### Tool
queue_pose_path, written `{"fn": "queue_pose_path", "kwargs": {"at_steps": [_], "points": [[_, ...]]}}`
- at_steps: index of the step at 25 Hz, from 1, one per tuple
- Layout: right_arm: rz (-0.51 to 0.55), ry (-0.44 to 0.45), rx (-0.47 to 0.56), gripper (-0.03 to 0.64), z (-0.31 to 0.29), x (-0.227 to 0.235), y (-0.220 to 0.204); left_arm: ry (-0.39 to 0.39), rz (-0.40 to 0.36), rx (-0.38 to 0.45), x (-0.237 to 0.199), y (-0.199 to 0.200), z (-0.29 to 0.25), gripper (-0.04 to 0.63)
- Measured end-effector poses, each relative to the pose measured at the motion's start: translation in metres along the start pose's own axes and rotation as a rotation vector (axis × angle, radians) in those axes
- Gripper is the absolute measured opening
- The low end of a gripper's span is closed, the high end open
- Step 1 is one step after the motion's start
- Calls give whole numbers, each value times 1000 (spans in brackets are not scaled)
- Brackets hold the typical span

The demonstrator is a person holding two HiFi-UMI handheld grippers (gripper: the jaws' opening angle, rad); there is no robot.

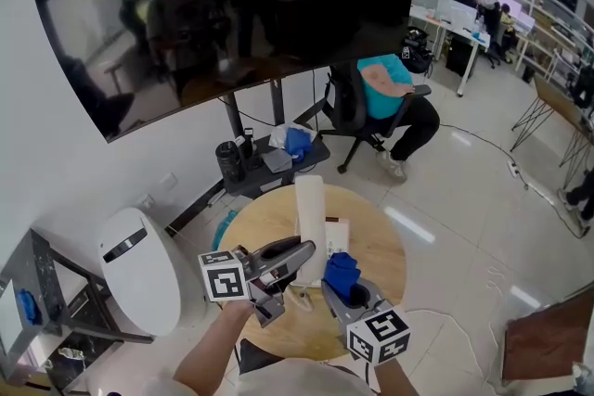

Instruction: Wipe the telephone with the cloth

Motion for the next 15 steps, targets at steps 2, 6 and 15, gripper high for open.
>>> {"fn": "queue_pose_path", "kwargs": {"at_steps": [2, 6, 15], "points": [[0, 2, 1, 86, -1, 2, 2, -2, 1, 2, 0, 0, 0, 78], [-14, 21, 2, 86, 0, 4, 6, -6, 0, 1, 1, 2, -1, 78], [-25, -26, 42, 86, 3, 17, 16, -25, -4, -40, 4, -8, -1, 78]]}}
Point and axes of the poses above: the fingertips, and each gripper's own axes: z backward along the fingers, x to its right, y out of its top, the point moved 10 cm from there along z, backward along the fingers, and after that the axes turned 8 degrees about x, right-handed, at the moved point
